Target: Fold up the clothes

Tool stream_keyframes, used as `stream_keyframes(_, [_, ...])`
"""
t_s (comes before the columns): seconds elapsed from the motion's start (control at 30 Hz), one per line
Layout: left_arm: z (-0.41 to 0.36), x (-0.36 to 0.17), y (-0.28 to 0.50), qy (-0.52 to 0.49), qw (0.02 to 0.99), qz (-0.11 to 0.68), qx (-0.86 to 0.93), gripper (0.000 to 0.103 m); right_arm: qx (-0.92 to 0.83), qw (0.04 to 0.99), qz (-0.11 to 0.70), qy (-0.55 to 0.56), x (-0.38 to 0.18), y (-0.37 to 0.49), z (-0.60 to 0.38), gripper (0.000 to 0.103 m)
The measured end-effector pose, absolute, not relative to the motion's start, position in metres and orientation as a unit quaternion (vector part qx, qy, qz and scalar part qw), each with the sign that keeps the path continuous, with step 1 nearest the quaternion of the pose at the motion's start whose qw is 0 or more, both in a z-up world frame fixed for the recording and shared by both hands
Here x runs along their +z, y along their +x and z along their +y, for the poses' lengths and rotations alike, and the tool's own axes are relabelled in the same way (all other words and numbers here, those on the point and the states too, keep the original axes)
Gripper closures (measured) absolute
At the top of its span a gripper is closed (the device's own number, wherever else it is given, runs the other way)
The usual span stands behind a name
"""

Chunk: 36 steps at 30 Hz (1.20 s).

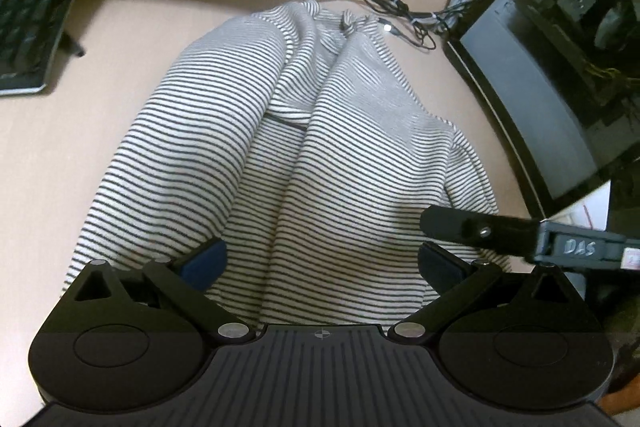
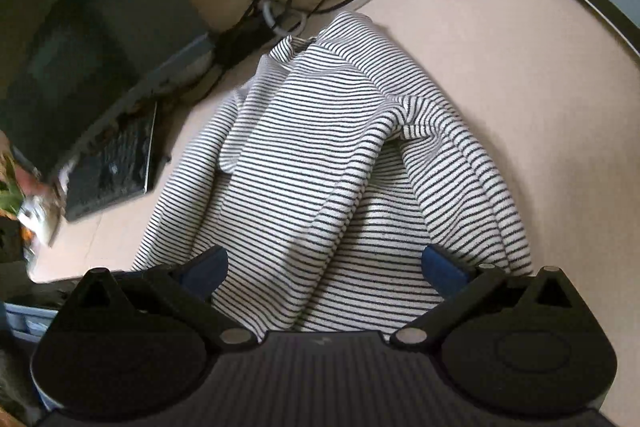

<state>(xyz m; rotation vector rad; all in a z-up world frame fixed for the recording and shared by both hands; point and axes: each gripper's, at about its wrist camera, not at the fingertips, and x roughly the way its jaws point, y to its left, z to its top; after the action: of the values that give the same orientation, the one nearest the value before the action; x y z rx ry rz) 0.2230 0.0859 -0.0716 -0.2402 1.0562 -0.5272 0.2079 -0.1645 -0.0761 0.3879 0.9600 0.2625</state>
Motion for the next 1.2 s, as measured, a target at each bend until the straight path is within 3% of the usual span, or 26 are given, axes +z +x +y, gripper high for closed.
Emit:
stream_keyframes(0.17, [0.105,-0.049,0.226,-0.086,0.855,0.457,-0.229,0.000,0.086,0.908,0.405,0.065,-0.048,0.197,-0.141,0.001])
stream_keyframes(0.3, [0.125,-0.046,0.232,-0.058,0.887,0.436,-0.139,0.000,0.064,0.927,0.367,-0.034,-0.028,0.193,-0.127,0.013])
stream_keyframes(0.53, [0.164,-0.048,0.234,-0.123,0.885,0.441,-0.089,0.000,0.058,0.892,0.446,0.040,-0.061,0.207,-0.115,0.017])
stream_keyframes(0.6, [0.165,-0.047,0.234,-0.131,0.882,0.444,-0.093,0.000,0.076,0.889,0.449,0.041,-0.072,0.217,-0.106,0.044])
stream_keyframes(0.63, [0.160,-0.046,0.234,-0.128,0.882,0.442,-0.099,0.000,0.080,0.892,0.443,0.038,-0.072,0.221,-0.103,0.051])
stream_keyframes(0.7, [0.152,-0.042,0.234,-0.120,0.884,0.439,-0.110,0.000,0.087,0.902,0.418,0.055,-0.056,0.224,-0.114,0.095])
stream_keyframes(0.8, [0.143,-0.036,0.234,-0.104,0.890,0.426,-0.125,0.000,0.083,0.923,0.367,0.081,-0.023,0.227,-0.143,0.095])
stream_keyframes(0.9, [0.137,-0.034,0.238,-0.094,0.893,0.421,-0.130,0.000,-0.010,0.962,0.271,0.040,0.025,0.222,-0.188,0.096])
stream_keyframes(1.03, [0.124,-0.041,0.249,-0.084,0.888,0.431,-0.136,0.000,-0.088,0.962,0.258,0.002,0.042,0.226,-0.224,0.095])
stream_keyframes(1.1, [0.118,-0.044,0.254,-0.077,0.886,0.434,-0.142,0.000,-0.092,0.951,0.293,-0.018,0.034,0.232,-0.228,0.077])
stream_keyframes(1.2, [0.108,-0.049,0.261,-0.066,0.884,0.438,-0.151,0.000,-0.084,0.934,0.347,0.017,0.012,0.232,-0.237,0.061])
